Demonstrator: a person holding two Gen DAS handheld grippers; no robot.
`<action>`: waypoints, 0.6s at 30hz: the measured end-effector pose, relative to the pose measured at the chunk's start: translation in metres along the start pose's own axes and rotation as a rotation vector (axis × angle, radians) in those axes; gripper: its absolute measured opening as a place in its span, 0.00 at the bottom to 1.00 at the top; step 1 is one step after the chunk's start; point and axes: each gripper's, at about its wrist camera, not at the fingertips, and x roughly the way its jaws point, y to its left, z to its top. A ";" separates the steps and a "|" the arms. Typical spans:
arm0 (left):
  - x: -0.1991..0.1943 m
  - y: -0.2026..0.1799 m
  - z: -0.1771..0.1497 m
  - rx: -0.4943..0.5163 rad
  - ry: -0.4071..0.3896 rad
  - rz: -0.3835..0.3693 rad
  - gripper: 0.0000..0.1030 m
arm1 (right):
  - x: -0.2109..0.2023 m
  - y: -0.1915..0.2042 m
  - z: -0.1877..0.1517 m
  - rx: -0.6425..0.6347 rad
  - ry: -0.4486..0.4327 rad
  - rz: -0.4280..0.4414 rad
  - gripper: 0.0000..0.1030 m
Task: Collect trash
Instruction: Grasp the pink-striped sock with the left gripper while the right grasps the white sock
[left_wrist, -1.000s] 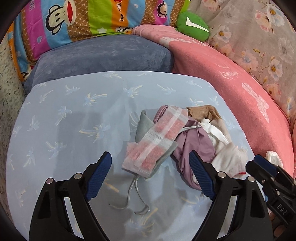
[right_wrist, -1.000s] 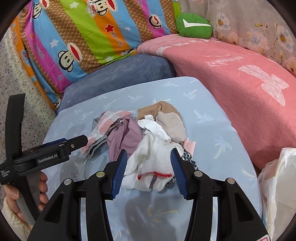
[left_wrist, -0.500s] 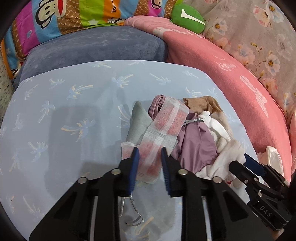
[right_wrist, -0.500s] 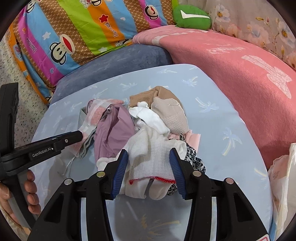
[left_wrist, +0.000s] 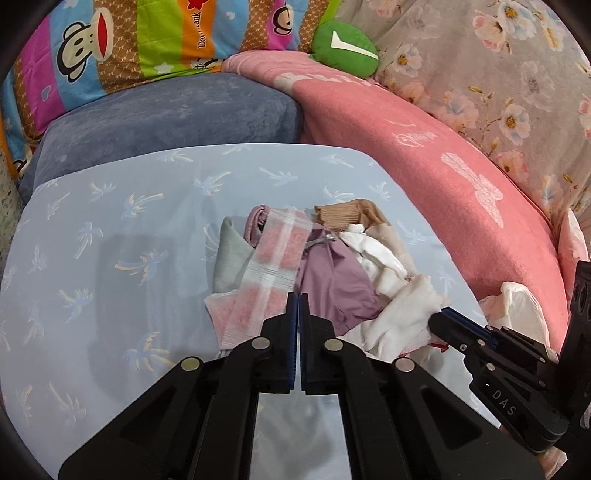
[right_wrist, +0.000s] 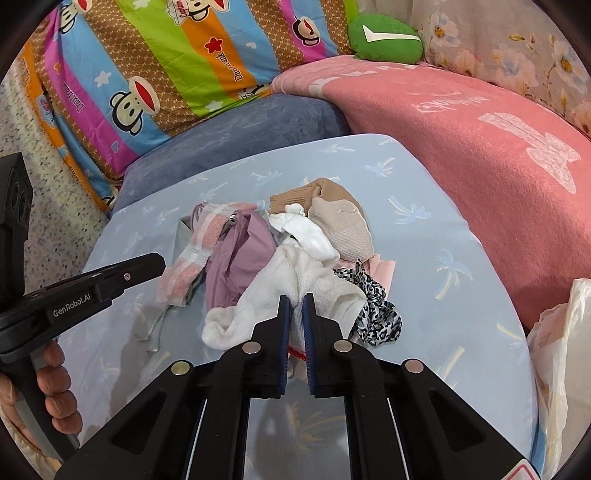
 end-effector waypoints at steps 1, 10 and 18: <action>-0.001 0.000 -0.001 -0.002 -0.007 0.006 0.03 | -0.004 -0.001 0.000 0.004 -0.005 0.004 0.07; 0.010 0.010 -0.012 0.053 -0.037 0.127 0.68 | -0.022 0.005 -0.001 0.003 -0.018 0.026 0.07; 0.036 0.018 -0.016 0.048 0.025 0.126 0.55 | -0.021 0.011 -0.001 -0.006 -0.019 0.039 0.07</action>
